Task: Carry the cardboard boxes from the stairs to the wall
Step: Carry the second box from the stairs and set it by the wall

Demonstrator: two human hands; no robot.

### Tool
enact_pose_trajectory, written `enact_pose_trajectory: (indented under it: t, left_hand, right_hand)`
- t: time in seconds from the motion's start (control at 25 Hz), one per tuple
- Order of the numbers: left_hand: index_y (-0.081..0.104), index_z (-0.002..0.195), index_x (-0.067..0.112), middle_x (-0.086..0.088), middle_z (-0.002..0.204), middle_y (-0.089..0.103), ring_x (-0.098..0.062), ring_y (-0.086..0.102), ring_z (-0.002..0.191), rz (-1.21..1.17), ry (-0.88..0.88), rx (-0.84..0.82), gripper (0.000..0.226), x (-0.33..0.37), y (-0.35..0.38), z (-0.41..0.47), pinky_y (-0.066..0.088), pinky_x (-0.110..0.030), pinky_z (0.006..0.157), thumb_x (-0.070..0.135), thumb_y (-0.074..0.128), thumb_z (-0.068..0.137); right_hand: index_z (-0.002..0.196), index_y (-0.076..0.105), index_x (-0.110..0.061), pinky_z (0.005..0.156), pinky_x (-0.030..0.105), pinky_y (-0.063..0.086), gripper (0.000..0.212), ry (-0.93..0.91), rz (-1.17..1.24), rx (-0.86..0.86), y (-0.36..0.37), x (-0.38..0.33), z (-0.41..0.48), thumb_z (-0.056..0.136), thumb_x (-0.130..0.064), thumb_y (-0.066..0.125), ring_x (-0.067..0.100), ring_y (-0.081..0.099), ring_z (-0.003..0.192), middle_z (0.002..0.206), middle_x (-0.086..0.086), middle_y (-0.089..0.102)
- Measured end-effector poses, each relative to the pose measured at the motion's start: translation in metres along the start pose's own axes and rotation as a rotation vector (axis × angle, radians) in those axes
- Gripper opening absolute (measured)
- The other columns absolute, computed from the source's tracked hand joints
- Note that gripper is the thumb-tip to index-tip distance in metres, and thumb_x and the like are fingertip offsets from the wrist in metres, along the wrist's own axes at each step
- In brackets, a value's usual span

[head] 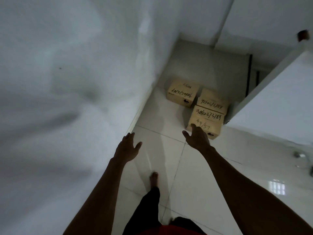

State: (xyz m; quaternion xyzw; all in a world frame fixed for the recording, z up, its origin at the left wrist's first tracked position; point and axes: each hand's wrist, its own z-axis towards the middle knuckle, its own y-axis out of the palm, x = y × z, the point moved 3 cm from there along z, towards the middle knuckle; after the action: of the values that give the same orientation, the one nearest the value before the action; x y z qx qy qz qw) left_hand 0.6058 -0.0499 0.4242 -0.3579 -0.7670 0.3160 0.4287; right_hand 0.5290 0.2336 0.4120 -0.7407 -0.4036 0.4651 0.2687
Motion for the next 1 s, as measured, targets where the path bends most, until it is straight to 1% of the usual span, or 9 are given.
enact_pose_trajectory:
  t: [0.16, 0.32, 0.44, 0.6, 0.76, 0.84, 0.92, 1.0]
  left_hand:
    - [0.024, 0.150, 0.012, -0.011, 0.158, 0.027, -0.024, 0.026, 0.146, 0.070, 0.146, -0.102, 0.066, 0.064, -0.004, 0.097, 0.026, -0.038, 0.117, 0.042, 0.045, 0.095]
    - [0.025, 0.150, 0.012, -0.010, 0.157, 0.029, -0.024, 0.027, 0.146, 0.099, 0.242, -0.203, 0.065, 0.126, 0.003, 0.183, 0.028, -0.037, 0.117, 0.041, 0.046, 0.095]
    - [0.025, 0.149, 0.011, -0.010, 0.157, 0.031, -0.023, 0.027, 0.146, 0.130, 0.271, -0.255, 0.066, 0.165, 0.019, 0.242, 0.028, -0.037, 0.117, 0.042, 0.046, 0.094]
    - [0.024, 0.150, 0.012, -0.009, 0.157, 0.031, -0.023, 0.028, 0.145, 0.151, 0.251, -0.316, 0.066, 0.215, 0.054, 0.324, 0.030, -0.038, 0.117, 0.044, 0.044, 0.095]
    - [0.021, 0.151, 0.017, -0.006, 0.158, 0.028, -0.022, 0.027, 0.146, 0.133, 0.213, -0.403, 0.066, 0.256, 0.122, 0.402, 0.030, -0.038, 0.116, 0.046, 0.041, 0.095]
    - [0.020, 0.151, 0.019, -0.005, 0.159, 0.026, -0.021, 0.025, 0.147, 0.123, 0.224, -0.449, 0.066, 0.271, 0.185, 0.458, 0.029, -0.037, 0.117, 0.047, 0.042, 0.095]
    - [0.020, 0.151, 0.019, -0.004, 0.160, 0.025, -0.020, 0.024, 0.147, 0.140, 0.236, -0.482, 0.067, 0.277, 0.253, 0.517, 0.028, -0.037, 0.117, 0.046, 0.043, 0.095]
    - [0.021, 0.151, 0.018, -0.006, 0.159, 0.027, -0.021, 0.027, 0.146, 0.149, 0.224, -0.492, 0.067, 0.273, 0.319, 0.573, 0.030, -0.037, 0.116, 0.045, 0.044, 0.094]
  right_hand:
    - [0.144, 0.037, -0.008, 0.108, 0.051, 0.040, 0.063, 0.109, 0.092, 0.086, -0.035, 0.009, 0.060, 0.094, -0.042, 0.052, 0.037, 0.045, 0.131, 0.142, 0.020, 0.048]
    - [0.138, 0.041, -0.010, 0.097, 0.053, 0.050, 0.058, 0.206, 0.189, 0.136, -0.068, 0.033, 0.119, 0.091, -0.040, 0.056, 0.037, 0.053, 0.123, 0.137, 0.018, 0.053]
    - [0.135, 0.041, -0.010, 0.093, 0.051, 0.053, 0.053, 0.275, 0.218, 0.113, -0.081, 0.056, 0.170, 0.092, -0.038, 0.056, 0.037, 0.056, 0.119, 0.136, 0.017, 0.054]
    - [0.139, 0.039, -0.012, 0.095, 0.050, 0.052, 0.057, 0.347, 0.263, 0.085, -0.092, 0.097, 0.260, 0.092, -0.039, 0.055, 0.037, 0.055, 0.121, 0.135, 0.018, 0.053]
    - [0.141, 0.038, -0.014, 0.093, 0.049, 0.053, 0.058, 0.477, 0.288, 0.091, -0.078, 0.159, 0.352, 0.092, -0.039, 0.055, 0.036, 0.057, 0.118, 0.134, 0.019, 0.054]
    - [0.142, 0.037, -0.014, 0.092, 0.049, 0.054, 0.059, 0.563, 0.310, 0.080, -0.042, 0.207, 0.416, 0.092, -0.040, 0.056, 0.036, 0.058, 0.116, 0.134, 0.019, 0.053]
    - [0.142, 0.037, -0.013, 0.092, 0.049, 0.054, 0.060, 0.595, 0.328, 0.082, 0.000, 0.253, 0.476, 0.092, -0.040, 0.056, 0.036, 0.058, 0.116, 0.135, 0.019, 0.052]
    - [0.144, 0.035, -0.012, 0.091, 0.048, 0.054, 0.062, 0.605, 0.312, 0.094, 0.041, 0.303, 0.526, 0.092, -0.040, 0.056, 0.036, 0.057, 0.118, 0.138, 0.019, 0.050]
